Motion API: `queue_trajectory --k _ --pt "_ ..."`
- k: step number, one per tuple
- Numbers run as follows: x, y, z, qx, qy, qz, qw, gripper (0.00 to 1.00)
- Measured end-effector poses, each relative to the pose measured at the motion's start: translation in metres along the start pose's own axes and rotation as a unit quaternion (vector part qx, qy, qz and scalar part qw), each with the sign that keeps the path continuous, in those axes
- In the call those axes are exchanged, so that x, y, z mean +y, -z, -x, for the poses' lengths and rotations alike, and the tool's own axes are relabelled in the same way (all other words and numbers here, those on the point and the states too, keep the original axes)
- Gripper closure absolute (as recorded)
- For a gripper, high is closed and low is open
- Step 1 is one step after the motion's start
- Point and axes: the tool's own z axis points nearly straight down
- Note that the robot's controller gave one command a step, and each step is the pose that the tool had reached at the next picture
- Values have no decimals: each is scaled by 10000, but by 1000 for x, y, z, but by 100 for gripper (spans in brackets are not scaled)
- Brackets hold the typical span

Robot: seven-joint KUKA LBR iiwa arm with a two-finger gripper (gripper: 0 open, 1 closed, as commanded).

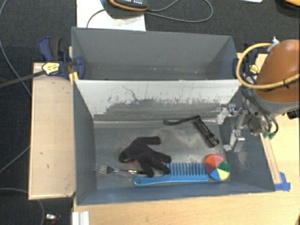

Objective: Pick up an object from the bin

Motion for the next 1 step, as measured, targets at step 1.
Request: queue_trajectory --k 1 --pt "0 2 1 -56 13 -9 10000 0"
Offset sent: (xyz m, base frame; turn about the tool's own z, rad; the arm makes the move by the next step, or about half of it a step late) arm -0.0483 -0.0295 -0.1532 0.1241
